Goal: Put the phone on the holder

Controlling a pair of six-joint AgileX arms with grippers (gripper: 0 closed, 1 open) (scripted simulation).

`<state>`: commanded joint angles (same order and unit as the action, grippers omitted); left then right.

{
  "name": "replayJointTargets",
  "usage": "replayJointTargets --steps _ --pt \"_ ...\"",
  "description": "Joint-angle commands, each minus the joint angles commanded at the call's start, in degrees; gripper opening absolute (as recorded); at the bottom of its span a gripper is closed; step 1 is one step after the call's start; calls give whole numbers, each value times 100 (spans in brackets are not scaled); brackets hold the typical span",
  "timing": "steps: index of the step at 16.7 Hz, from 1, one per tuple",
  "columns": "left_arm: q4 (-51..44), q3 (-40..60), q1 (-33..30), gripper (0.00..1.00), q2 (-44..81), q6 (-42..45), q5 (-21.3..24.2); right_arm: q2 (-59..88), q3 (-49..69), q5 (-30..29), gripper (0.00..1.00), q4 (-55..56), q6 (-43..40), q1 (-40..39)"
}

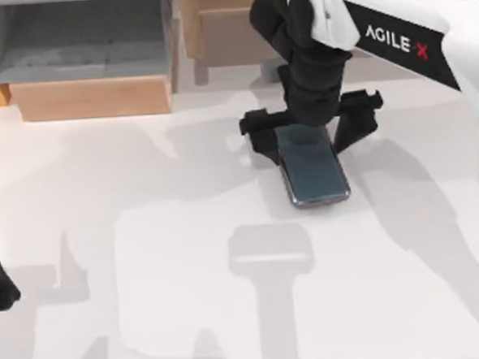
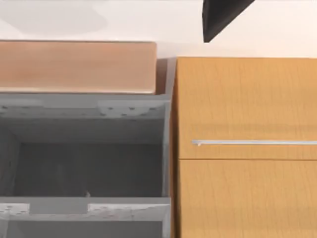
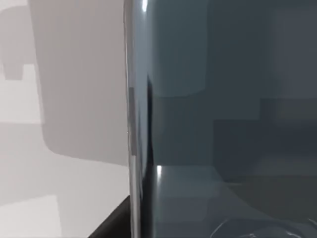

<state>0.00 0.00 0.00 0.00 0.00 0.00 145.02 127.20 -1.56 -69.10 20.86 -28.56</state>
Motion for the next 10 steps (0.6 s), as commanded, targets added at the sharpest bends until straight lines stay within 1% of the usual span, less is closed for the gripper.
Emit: replayJointTargets --steps 5,10 --pt "0 0 0 100 0 0 0 -112 18 21 0 34 -46 22" --pt "0 0 0 100 0 0 0 -898 -473 224 0 317 -526 320"
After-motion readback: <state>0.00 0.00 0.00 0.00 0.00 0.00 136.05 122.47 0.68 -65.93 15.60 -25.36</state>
